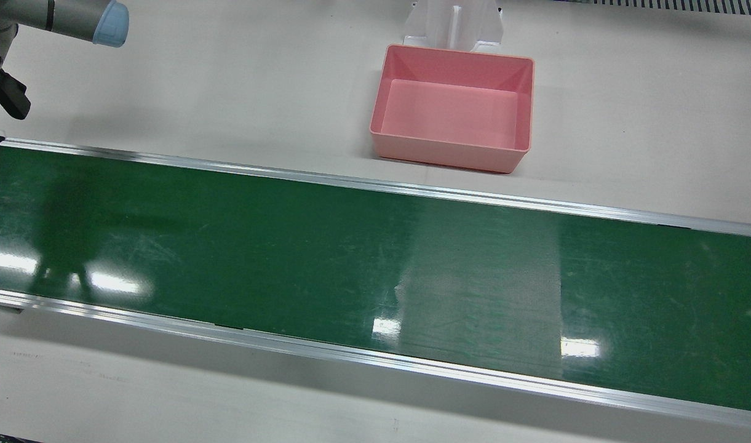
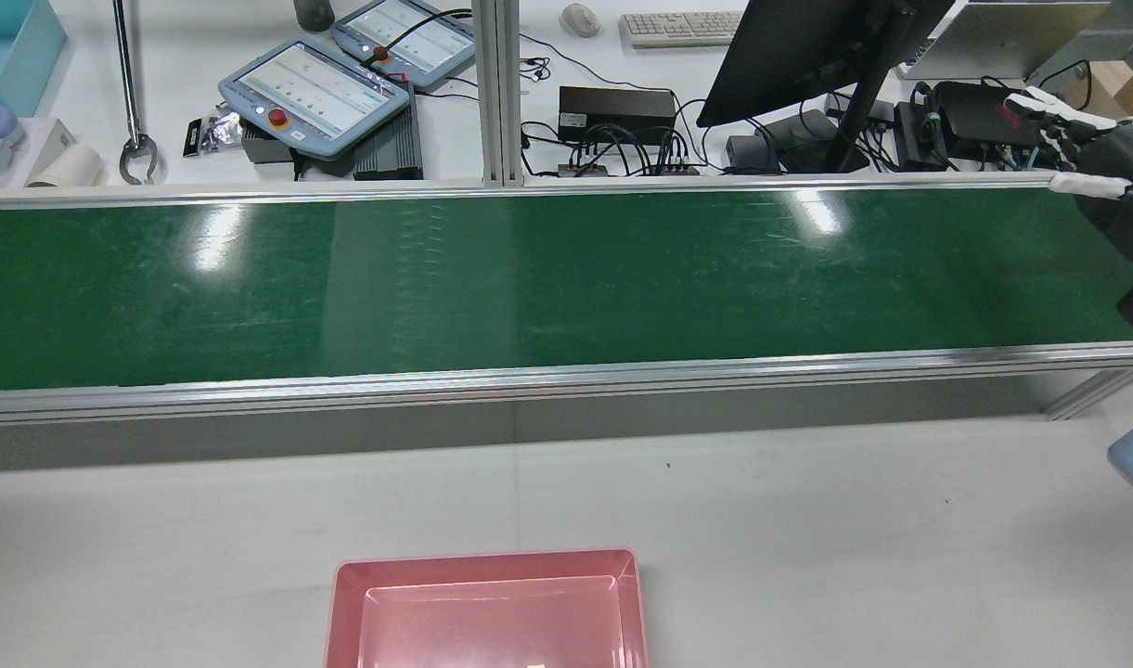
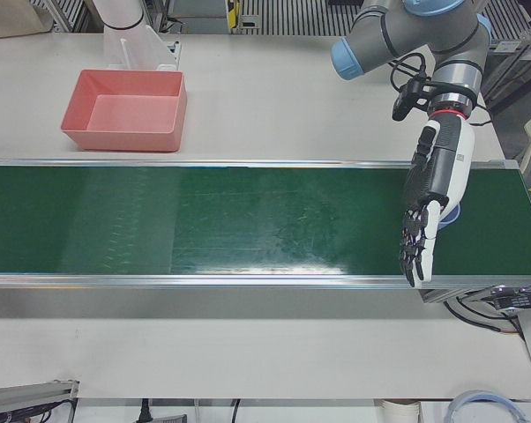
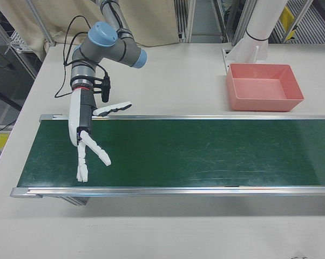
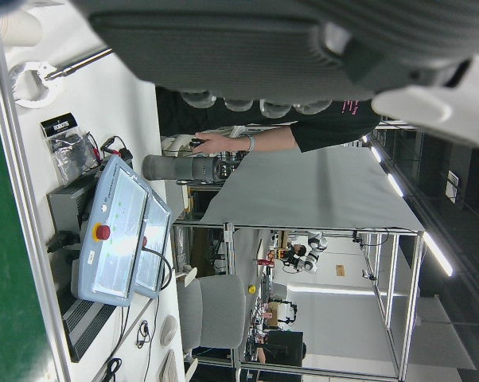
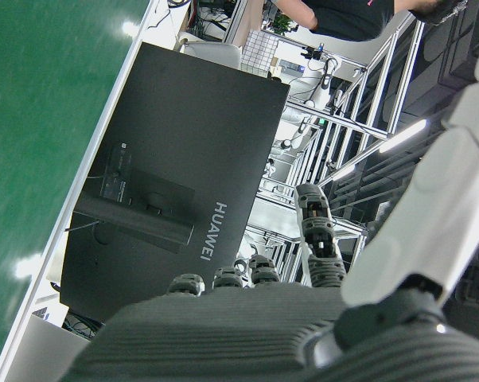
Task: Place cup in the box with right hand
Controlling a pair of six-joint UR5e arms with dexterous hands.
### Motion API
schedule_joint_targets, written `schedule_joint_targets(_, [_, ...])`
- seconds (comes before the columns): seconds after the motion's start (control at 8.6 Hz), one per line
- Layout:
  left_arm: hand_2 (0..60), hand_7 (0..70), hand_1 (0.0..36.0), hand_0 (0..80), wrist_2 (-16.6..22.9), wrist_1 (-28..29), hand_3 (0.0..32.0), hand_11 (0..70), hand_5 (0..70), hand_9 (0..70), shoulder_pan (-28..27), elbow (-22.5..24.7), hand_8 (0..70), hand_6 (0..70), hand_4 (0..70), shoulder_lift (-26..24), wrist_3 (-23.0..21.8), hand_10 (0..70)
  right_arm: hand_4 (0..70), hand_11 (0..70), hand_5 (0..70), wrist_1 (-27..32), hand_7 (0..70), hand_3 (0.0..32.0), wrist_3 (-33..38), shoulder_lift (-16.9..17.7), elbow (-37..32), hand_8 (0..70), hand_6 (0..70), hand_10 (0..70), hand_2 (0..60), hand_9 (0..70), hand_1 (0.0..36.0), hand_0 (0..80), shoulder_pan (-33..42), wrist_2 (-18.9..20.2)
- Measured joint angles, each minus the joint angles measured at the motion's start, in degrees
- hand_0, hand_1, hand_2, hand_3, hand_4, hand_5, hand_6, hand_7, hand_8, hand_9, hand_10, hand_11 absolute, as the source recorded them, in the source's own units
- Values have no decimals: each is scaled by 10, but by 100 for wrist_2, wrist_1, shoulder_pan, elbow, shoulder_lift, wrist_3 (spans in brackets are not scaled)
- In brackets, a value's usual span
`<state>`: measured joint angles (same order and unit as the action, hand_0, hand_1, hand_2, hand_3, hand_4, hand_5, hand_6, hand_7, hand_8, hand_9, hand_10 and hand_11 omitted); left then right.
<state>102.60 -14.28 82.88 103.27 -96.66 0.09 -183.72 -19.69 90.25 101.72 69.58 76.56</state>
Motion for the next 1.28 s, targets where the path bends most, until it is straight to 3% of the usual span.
schedule_joint_targets(0.23, [0, 0, 0, 0, 3, -4, 0, 0, 0, 0, 0, 4, 0, 0, 0, -2, 0, 0, 133, 25, 25, -5, 125, 0, -105, -175, -4, 4, 31, 10, 0, 41, 40, 460, -31, 6])
schedule_joint_targets(0.35, [0, 0, 0, 0, 5, -4, 0, 0, 0, 0, 0, 7, 0, 0, 0, -2, 0, 0, 103, 25, 25, -5, 125, 0, -121, -210, -4, 3, 31, 10, 55, 40, 57, 442, -40, 7])
schedule_joint_targets(0.47, [0, 0, 0, 0, 6, -4, 0, 0, 0, 0, 0, 8, 0, 0, 0, -2, 0, 0, 128, 24, 25, -5, 126, 0, -127, -227, -1, 3, 31, 9, 0, 40, 40, 459, -45, 8])
schedule_joint_targets(0.58, [0, 0, 0, 0, 6, -4, 0, 0, 0, 0, 0, 8, 0, 0, 0, -2, 0, 0, 103, 23, 25, -6, 127, 0, -129, -230, 6, 4, 31, 9, 58, 43, 60, 440, -47, 6])
schedule_joint_targets(0.7, [0, 0, 0, 0, 3, -5, 0, 0, 0, 0, 0, 9, 0, 0, 0, -2, 0, 0, 122, 24, 26, -6, 125, 0, -130, -223, 9, 5, 31, 9, 0, 43, 43, 456, -52, 3])
schedule_joint_targets(0.81, [0, 0, 0, 0, 0, -4, 0, 0, 0, 0, 2, 9, 0, 0, 0, -2, 0, 0, 101, 26, 26, -6, 120, 0, -131, -213, 12, 6, 31, 11, 60, 44, 61, 440, -66, 4])
schedule_joint_targets(0.93, [0, 0, 0, 0, 1, -4, 0, 0, 0, 0, 2, 7, 0, 0, 0, -2, 0, 0, 124, 28, 26, -6, 116, 0, -131, -203, 11, 8, 32, 12, 0, 45, 42, 456, -85, 6])
schedule_joint_targets(1.05, [0, 0, 0, 0, 4, -2, 0, 0, 0, 0, 2, 4, 0, 0, 0, -2, 0, 0, 102, 28, 27, -6, 106, 0, -134, -188, 2, 8, 30, 12, 31, 43, 54, 447, -117, 10])
schedule_joint_targets(1.28, [0, 0, 0, 0, 0, 0, 0, 0, 0, 0, 3, -2, 0, 0, 0, -2, 0, 0, 96, 28, 29, -3, 99, 0, -133, -149, -47, 8, 30, 12, 31, 42, 59, 449, -181, 10])
